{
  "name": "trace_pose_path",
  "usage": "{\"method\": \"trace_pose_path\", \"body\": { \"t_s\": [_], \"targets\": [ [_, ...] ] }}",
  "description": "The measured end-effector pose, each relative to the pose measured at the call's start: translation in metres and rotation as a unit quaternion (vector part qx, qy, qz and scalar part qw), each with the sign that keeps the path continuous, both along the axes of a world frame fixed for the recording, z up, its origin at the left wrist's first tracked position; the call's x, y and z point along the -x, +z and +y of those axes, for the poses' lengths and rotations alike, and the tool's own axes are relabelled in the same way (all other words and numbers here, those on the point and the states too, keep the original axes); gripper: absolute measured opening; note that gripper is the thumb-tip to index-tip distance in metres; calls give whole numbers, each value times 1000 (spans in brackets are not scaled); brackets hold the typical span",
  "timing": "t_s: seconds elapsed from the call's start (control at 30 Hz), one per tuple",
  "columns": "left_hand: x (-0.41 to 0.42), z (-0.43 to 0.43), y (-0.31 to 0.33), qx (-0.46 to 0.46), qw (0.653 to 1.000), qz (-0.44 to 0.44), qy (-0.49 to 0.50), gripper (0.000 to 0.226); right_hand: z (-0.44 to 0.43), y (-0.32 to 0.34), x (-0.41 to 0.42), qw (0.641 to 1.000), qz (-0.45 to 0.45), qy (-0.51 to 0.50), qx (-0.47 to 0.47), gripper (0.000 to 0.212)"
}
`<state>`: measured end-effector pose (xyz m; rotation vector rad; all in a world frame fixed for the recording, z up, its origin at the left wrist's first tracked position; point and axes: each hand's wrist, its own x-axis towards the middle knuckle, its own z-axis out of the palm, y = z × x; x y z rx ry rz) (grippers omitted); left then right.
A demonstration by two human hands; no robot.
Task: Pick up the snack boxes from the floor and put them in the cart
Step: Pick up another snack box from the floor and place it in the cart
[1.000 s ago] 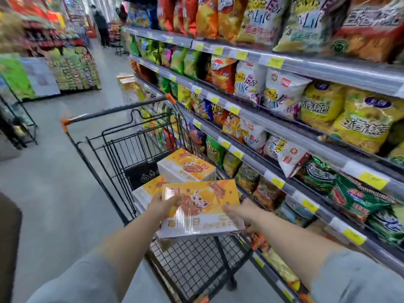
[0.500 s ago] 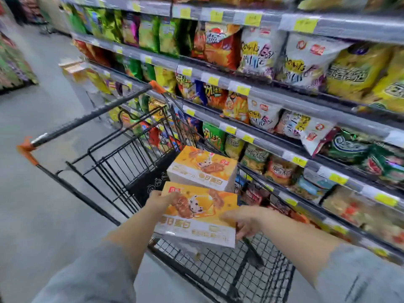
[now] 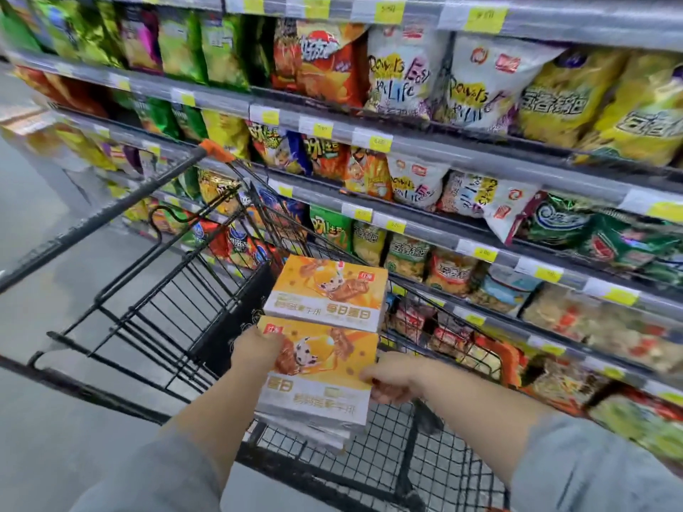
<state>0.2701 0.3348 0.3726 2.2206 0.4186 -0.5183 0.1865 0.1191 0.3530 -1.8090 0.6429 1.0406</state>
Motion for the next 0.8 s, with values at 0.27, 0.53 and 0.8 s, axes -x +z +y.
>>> {"method": "trace_pose_path", "body": {
  "t_s": [0.27, 0.53, 0.8],
  "targets": [
    [27, -98, 28, 90, 983, -116, -107, 36, -62, 28, 26, 992, -96, -52, 57, 22],
    [85, -225, 61, 137, 951, -129, -244, 26, -160, 70, 102, 969, -164, -156, 100, 31],
    [192, -354, 76, 170, 911, -131, -353, 28, -268, 73, 222, 940, -184, -261, 121, 21]
  ]
}}
